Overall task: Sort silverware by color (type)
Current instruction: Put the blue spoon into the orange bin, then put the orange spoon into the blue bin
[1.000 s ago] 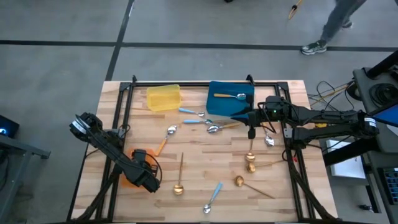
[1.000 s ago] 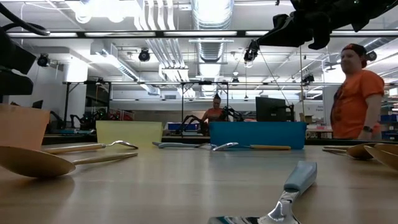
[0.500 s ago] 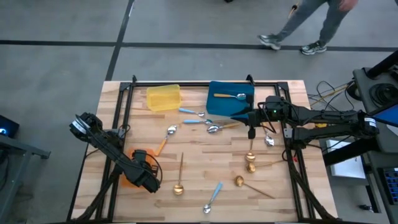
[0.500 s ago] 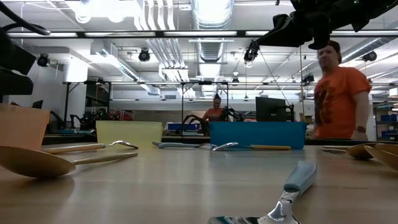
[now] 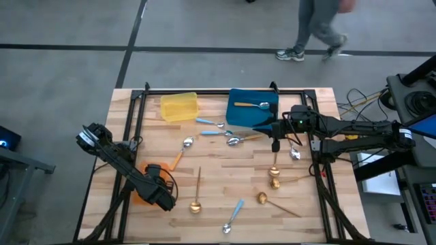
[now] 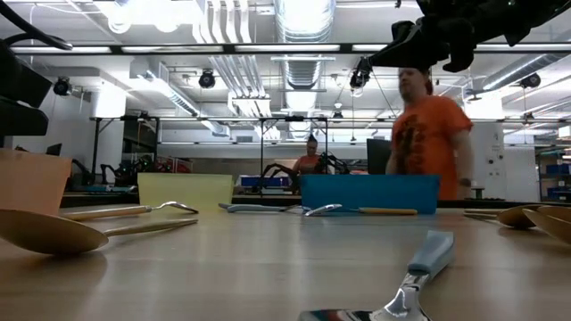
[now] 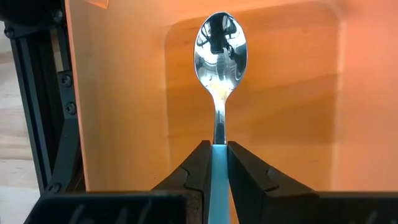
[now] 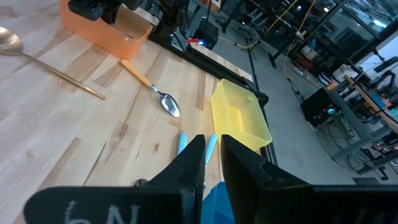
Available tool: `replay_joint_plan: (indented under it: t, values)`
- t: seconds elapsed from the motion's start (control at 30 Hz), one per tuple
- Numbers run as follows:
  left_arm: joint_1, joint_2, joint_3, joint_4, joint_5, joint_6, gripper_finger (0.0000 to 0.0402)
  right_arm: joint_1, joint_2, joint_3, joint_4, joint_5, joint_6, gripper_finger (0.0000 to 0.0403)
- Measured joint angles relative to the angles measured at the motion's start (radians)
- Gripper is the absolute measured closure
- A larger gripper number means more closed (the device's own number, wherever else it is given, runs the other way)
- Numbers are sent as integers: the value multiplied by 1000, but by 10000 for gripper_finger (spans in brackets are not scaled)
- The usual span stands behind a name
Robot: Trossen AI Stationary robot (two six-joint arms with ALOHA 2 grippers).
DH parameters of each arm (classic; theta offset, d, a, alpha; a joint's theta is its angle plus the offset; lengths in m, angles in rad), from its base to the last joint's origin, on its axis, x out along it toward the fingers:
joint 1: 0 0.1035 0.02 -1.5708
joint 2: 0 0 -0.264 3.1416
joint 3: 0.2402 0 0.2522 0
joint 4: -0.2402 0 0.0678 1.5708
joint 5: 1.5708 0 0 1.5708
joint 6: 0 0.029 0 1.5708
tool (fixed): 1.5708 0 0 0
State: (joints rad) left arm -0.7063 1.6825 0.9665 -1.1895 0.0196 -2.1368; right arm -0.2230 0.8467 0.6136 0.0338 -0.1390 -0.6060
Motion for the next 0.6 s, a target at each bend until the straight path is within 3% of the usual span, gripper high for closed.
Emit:
replay_joint_plan:
  t: [0.2, 0.6]
  values:
    - [0, -1, 0, 4, 0, 0, 359, 0, 0, 0, 0, 0, 0, 360]
    - [0, -7, 0, 7, 20, 8, 282, 0, 0, 0, 0, 0, 0, 360]
